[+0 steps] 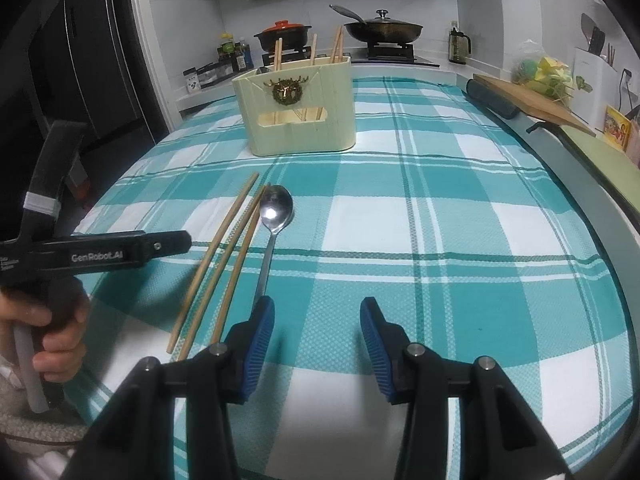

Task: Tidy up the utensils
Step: 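Move both tools back over the remaining spoon and chopsticks, then grasp a chopstick with the left tool while the right tool grasps the steel spoon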

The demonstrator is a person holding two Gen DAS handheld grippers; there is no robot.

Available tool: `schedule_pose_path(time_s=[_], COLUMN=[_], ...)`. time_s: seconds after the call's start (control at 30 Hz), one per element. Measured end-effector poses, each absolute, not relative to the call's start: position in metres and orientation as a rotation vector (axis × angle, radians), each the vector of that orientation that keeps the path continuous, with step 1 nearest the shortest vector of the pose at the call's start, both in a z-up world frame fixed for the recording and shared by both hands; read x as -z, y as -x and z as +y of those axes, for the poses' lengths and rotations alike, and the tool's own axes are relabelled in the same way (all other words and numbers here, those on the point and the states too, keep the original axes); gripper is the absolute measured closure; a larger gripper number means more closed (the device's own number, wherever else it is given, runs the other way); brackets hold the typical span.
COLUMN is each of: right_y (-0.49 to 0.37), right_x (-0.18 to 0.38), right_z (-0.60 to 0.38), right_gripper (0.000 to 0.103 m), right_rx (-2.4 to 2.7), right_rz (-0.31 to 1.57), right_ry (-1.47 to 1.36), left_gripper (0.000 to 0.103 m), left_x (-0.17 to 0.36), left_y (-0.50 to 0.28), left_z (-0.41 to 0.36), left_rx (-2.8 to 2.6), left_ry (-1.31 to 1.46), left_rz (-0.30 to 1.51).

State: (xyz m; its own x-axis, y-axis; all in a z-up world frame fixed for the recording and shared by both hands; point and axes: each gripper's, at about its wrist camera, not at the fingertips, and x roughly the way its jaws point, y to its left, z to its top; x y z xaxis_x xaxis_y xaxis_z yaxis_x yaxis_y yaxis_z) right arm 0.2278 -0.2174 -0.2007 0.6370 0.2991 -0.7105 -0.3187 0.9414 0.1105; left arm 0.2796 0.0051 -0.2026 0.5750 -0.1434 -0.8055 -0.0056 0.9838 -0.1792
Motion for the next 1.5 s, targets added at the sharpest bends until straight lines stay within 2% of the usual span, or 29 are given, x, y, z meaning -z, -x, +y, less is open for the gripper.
schedule_pose_path(time_s=[0.33, 0.43, 0.5, 0.53, 0.57, 0.97, 1.13, 1.2, 1.33, 1.5], right_y=[-0.226, -0.228, -0.232, -0.234, -0.237, -0.272, -0.279, -0.28, -0.278, -0.273], right_x=[0.207, 0.208, 0.208, 0.208, 0.208, 0.22, 0.228, 0.233, 0.232, 0.231], right_z=[-0.219, -0.217, -0.213, -0.211, -0.208, -0.17, -0.153, -0.146, -0.147, -0.165], right_gripper=[0.058, 0.058, 0.058, 0.058, 0.058, 0.065, 0.071, 0.081, 0.096, 0.097], right_rx=[-0.343, -0.35, -0.36, -0.366, -0.372, -0.436, -0.456, -0.451, -0.404, -0.302], right_rz=[0.82, 0.823, 0.825, 0.827, 0.83, 0.877, 0.89, 0.895, 0.89, 0.911], right_ry=[0.036, 0.046, 0.048, 0.05, 0.05, 0.099, 0.166, 0.208, 0.225, 0.213], left_gripper=[0.03, 0.053, 0.076, 0.083, 0.094, 0.097, 0.097, 0.097, 0.096, 0.096], left_x=[0.221, 0.22, 0.218, 0.218, 0.218, 0.22, 0.22, 0.22, 0.22, 0.22], left_y=[-0.311, -0.31, -0.308, -0.306, -0.305, -0.282, -0.268, -0.265, -0.262, -0.256], left_z=[-0.009, -0.012, -0.016, -0.017, -0.018, 0.019, 0.026, 0.027, 0.029, 0.033], left_rx=[0.031, 0.064, 0.082, 0.085, 0.09, 0.019, 0.007, 0.003, 0.002, 0.011], left_ry=[0.059, 0.049, 0.033, 0.027, 0.027, 0.104, 0.117, 0.118, 0.124, 0.135], left_rz=[0.967, 0.953, 0.946, 0.941, 0.94, 0.962, 0.962, 0.96, 0.958, 0.965])
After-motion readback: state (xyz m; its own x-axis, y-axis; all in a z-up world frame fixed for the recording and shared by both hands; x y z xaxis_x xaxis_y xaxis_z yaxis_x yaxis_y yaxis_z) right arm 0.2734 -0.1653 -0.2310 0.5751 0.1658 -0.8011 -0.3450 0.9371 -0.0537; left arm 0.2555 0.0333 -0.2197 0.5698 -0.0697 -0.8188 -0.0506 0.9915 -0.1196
